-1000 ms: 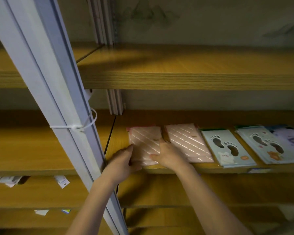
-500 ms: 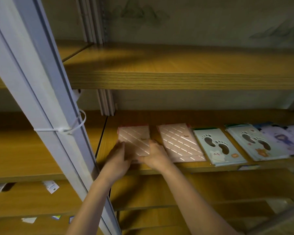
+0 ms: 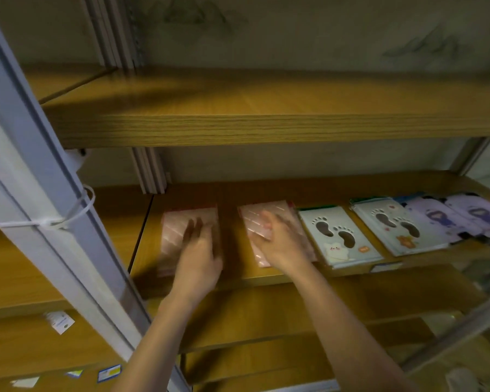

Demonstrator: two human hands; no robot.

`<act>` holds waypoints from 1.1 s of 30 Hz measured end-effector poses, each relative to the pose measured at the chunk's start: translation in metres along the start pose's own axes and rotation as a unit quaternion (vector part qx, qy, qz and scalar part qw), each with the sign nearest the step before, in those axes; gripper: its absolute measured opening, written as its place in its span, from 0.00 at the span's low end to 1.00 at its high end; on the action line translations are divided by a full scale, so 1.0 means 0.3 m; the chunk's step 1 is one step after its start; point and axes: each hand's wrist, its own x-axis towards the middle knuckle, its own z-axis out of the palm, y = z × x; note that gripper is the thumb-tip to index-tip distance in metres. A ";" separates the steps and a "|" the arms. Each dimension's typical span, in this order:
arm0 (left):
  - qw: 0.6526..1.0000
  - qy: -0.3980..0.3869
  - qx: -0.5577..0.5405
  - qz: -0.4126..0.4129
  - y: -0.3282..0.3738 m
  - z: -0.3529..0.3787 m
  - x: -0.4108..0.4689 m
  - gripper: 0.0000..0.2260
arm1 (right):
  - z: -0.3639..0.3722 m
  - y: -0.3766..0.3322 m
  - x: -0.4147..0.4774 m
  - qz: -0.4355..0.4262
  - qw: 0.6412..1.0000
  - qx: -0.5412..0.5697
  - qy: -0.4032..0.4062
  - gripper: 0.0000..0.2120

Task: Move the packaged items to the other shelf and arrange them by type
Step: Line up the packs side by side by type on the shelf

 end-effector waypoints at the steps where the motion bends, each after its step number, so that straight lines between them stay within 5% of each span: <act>1: 1.000 -0.012 -0.025 0.005 0.030 0.020 0.005 0.21 | -0.040 0.029 0.000 0.012 1.000 -0.003 0.021 0.25; 6: 0.992 -0.092 -0.080 -0.019 0.142 0.136 0.045 0.19 | -0.146 0.158 0.016 0.077 0.992 -0.093 0.024 0.25; 12: 0.991 -0.094 -0.088 -0.022 0.181 0.201 0.064 0.22 | -0.171 0.205 0.017 0.037 0.983 -0.176 -0.030 0.24; 18: 0.973 -0.054 -0.202 -0.096 0.209 0.213 0.075 0.24 | -0.222 0.189 0.036 0.017 0.985 -0.153 -0.074 0.16; 24: 0.972 -0.003 -0.203 -0.122 0.231 0.222 0.075 0.22 | -0.217 0.162 0.012 0.007 0.987 -0.140 -0.084 0.28; 33: 0.976 0.007 -0.184 -0.120 0.169 0.170 0.083 0.24 | -0.133 0.143 0.011 -0.007 0.995 -0.077 -0.061 0.27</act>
